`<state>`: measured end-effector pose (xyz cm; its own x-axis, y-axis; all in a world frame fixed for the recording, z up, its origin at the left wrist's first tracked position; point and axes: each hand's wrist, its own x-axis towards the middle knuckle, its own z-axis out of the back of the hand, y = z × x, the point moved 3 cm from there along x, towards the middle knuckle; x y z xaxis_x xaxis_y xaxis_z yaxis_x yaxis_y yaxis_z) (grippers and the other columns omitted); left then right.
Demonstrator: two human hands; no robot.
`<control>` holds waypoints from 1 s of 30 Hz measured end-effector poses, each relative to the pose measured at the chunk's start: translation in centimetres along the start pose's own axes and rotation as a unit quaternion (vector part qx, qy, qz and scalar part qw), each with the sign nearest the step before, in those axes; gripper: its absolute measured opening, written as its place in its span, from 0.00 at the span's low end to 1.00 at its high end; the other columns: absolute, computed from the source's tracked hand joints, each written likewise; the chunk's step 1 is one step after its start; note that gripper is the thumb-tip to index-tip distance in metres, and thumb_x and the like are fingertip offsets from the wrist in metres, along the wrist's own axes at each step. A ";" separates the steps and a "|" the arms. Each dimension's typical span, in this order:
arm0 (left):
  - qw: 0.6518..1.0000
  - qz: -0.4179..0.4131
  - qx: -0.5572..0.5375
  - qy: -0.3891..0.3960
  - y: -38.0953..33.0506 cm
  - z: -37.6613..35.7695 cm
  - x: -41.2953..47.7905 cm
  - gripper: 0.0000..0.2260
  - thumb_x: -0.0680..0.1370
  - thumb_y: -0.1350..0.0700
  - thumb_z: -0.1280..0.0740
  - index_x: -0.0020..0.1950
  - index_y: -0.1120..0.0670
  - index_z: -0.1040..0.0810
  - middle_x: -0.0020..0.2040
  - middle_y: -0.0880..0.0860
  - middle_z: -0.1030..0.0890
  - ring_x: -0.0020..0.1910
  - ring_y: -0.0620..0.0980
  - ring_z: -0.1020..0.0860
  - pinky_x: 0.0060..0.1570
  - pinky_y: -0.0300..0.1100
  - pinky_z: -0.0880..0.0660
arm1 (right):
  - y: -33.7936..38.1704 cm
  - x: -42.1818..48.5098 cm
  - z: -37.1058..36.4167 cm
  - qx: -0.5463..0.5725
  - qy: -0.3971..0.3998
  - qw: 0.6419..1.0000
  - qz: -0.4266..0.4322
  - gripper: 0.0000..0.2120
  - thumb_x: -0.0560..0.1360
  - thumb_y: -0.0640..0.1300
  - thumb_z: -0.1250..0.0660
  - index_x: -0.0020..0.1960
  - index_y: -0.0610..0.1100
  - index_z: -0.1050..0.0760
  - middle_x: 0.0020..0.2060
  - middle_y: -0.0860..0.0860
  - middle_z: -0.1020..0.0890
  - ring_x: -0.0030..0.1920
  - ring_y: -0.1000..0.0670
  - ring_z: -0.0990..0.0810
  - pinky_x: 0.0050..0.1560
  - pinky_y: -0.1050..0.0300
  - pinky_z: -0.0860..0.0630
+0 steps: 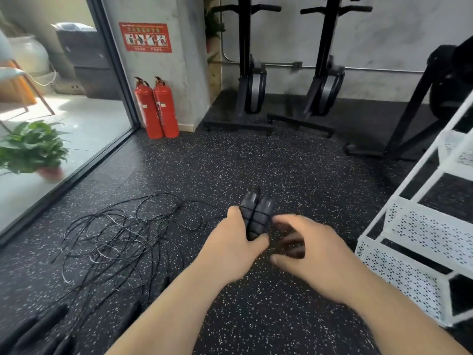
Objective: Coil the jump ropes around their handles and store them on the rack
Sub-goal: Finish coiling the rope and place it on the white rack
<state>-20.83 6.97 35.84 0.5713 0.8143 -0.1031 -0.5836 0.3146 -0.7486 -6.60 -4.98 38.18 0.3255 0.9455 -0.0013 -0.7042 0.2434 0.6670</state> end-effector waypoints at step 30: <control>0.987 0.001 -0.046 -0.153 0.6 6.2 0.7 0.08 0.74 0.54 0.26 0.46 0.50 0.25 0.36 0.48 0.22 0.31 0.49 0.26 0.33 0.44 0.28 | -3.0 3.2 5.3 -0.031 -0.101 0.992 0.073 0.09 0.84 0.60 0.38 0.54 0.62 0.19 0.31 0.54 0.19 0.28 0.55 0.25 0.33 0.55 0.27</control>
<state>-24.33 10.70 39.40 0.3616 0.9282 0.0871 -0.5212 0.2788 -0.8066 -0.03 -3.81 40.12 0.3330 0.9105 0.2452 -0.7886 0.1264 0.6018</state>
